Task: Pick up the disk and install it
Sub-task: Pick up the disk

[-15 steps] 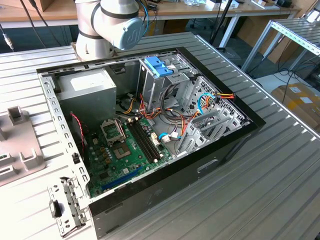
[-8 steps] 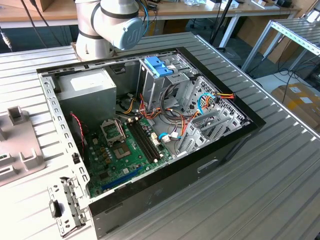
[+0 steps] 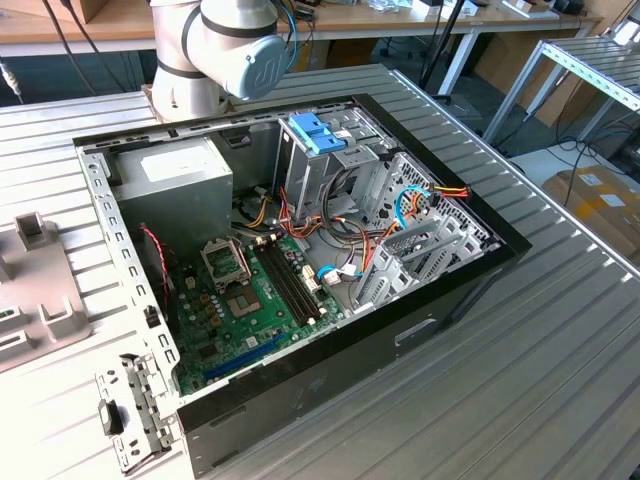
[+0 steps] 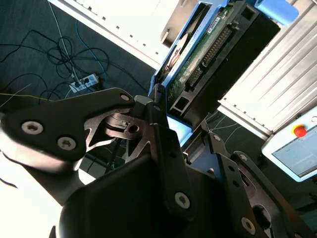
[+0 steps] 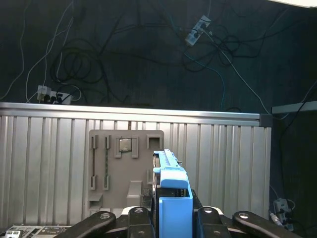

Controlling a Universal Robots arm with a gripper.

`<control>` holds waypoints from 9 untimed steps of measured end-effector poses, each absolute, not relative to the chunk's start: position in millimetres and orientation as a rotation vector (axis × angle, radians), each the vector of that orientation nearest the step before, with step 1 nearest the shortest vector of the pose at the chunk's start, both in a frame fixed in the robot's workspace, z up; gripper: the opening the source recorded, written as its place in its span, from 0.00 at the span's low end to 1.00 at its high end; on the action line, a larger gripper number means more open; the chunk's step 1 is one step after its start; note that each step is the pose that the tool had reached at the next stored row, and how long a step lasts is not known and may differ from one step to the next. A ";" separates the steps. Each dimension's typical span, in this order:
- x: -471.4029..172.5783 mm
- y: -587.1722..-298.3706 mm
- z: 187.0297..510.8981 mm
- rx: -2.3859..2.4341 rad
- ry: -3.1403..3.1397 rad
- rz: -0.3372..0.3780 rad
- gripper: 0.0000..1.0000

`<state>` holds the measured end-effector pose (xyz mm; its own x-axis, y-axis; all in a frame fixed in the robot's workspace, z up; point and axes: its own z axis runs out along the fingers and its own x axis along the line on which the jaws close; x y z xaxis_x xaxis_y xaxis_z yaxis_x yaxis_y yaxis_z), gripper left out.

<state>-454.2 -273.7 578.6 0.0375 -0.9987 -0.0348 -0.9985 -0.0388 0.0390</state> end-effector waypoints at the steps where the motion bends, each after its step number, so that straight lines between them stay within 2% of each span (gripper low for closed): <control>1: -454.3 -273.7 578.5 2.260 -2.175 -0.082 0.37; 9: -454.1 -275.7 578.5 2.260 -2.175 -0.082 0.37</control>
<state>-454.1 -275.7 578.5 0.0375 -0.9987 -0.0349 -0.9985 -0.0388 0.0390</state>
